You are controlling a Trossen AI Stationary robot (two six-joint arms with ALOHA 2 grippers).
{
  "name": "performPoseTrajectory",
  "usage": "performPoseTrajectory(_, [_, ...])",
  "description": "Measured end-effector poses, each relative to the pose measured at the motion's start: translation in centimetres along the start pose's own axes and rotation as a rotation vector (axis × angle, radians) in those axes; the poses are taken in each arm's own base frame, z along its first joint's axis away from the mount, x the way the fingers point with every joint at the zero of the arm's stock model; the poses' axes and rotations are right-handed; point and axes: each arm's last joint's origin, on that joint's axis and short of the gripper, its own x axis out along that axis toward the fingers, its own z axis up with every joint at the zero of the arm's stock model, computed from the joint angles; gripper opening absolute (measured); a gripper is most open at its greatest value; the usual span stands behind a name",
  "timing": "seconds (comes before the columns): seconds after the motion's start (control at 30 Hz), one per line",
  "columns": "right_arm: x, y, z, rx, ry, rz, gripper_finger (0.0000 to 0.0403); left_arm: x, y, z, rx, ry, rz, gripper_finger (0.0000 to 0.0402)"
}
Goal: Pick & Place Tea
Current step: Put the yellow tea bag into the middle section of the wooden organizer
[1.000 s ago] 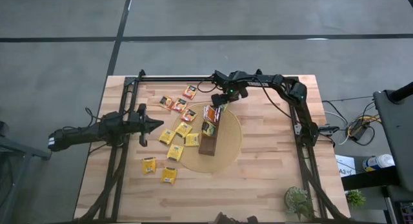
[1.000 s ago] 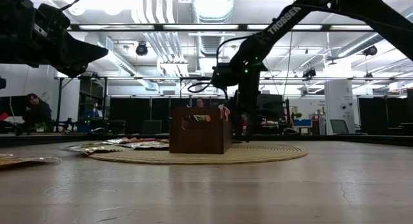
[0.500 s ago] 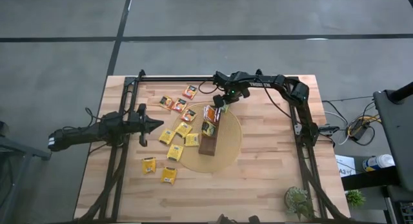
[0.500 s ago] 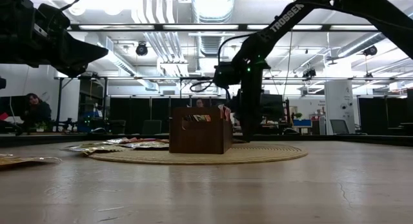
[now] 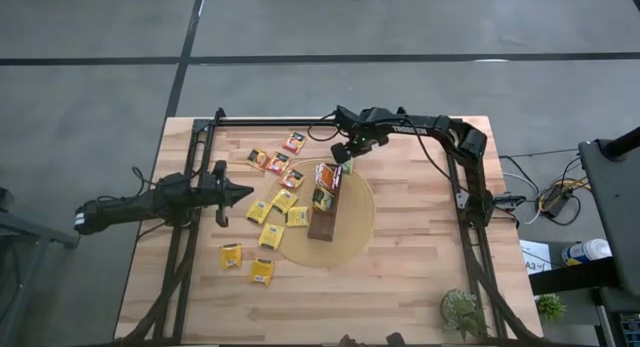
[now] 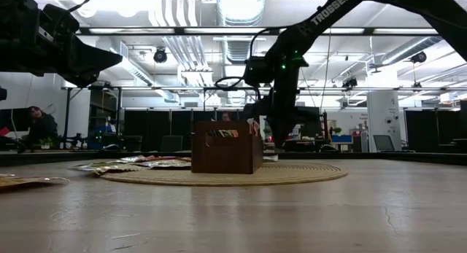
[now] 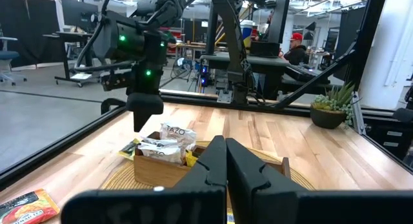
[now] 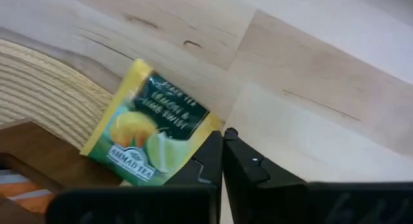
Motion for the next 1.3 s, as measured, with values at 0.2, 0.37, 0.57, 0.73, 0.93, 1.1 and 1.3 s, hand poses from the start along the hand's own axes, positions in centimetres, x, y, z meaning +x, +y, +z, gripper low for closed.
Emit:
performPoseTrajectory(0.2, [0.0,0.0,0.0,-0.017,-0.015,-0.022,0.0008,0.0,0.0,0.0,0.000,0.000,0.000,0.0000])
performPoseTrajectory(0.37, [0.0,0.4,0.0,-0.051,-0.050,-0.026,0.0008,0.0,0.0,0.0,0.000,0.000,0.000,0.0000])
performPoseTrajectory(0.57, [-0.1,0.7,0.0,-0.030,-0.048,0.023,0.0037,0.0,0.0,0.0,0.000,0.000,0.000,0.0000])
performPoseTrajectory(0.73, [-0.1,0.7,0.1,-0.012,-0.052,0.021,0.0106,0.0,0.0,0.0,0.000,0.000,0.000,0.0000])
performPoseTrajectory(0.93, [0.8,0.9,-0.1,0.022,-0.040,0.002,0.0185,0.0,0.0,0.0,0.000,0.000,0.000,0.0000])
performPoseTrajectory(1.1, [1.7,1.2,-0.4,0.020,-0.025,-0.004,0.0217,0.0,0.0,0.0,0.000,0.000,0.000,0.0000])
performPoseTrajectory(1.3, [2.7,1.4,-0.2,0.047,-0.032,-0.001,0.0230,0.0,0.0,0.0,0.000,0.000,0.000,0.0000])
